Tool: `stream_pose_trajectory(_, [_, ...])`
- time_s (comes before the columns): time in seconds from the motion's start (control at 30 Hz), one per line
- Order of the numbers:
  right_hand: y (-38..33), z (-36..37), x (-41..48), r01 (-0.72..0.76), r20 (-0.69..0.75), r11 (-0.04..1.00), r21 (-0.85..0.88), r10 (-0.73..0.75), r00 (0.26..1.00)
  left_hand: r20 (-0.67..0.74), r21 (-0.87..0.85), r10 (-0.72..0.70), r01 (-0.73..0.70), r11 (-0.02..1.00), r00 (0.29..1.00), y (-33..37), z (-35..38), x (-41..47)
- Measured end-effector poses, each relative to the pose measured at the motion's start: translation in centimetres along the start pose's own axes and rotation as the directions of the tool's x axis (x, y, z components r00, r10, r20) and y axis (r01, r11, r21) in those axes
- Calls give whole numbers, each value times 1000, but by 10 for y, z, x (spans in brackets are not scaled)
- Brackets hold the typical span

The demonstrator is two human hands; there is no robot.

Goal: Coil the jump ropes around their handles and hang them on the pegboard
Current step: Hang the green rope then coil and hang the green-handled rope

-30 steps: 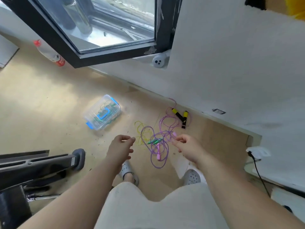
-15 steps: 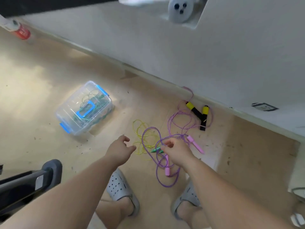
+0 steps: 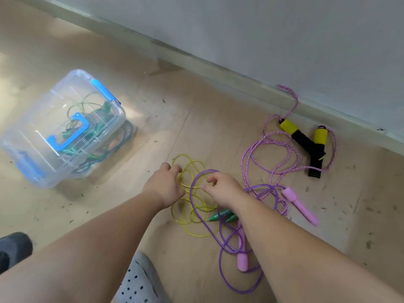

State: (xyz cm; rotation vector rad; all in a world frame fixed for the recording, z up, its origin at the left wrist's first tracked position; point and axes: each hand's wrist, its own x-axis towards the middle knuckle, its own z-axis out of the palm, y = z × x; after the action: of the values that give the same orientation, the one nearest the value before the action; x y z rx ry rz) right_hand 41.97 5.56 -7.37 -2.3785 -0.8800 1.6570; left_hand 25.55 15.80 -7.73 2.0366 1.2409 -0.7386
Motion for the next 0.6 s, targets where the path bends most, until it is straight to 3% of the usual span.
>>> stream_pose_trajectory(0.1, [13, 11, 12, 0, 17, 998, -70, 1, 1000, 106, 200, 50, -71, 977, 993, -7, 26, 7])
stream_pose_trajectory(0.17, [20, 15, 13, 17, 16, 993, -116, -15, 1000, 73, 252, 35, -52, 966, 997, -9, 43, 7])
stream_pose_trajectory(0.27, [26, 18, 15, 45, 21, 990, -135, -42, 999, 9, 283, 55, -56, 957, 998, -11, 56, 10])
stream_pose_trajectory(0.47, [28, 19, 16, 42, 36, 990, -135, -37, 999, 50, 368, 109, -119, 922, 993, -13, 50, 20])
stream_pose_trajectory(0.6, [27, 15, 3, -4, 54, 988, -153, 12, 998, 30, 330, 145, -147, 933, 989, -10, 23, 13])
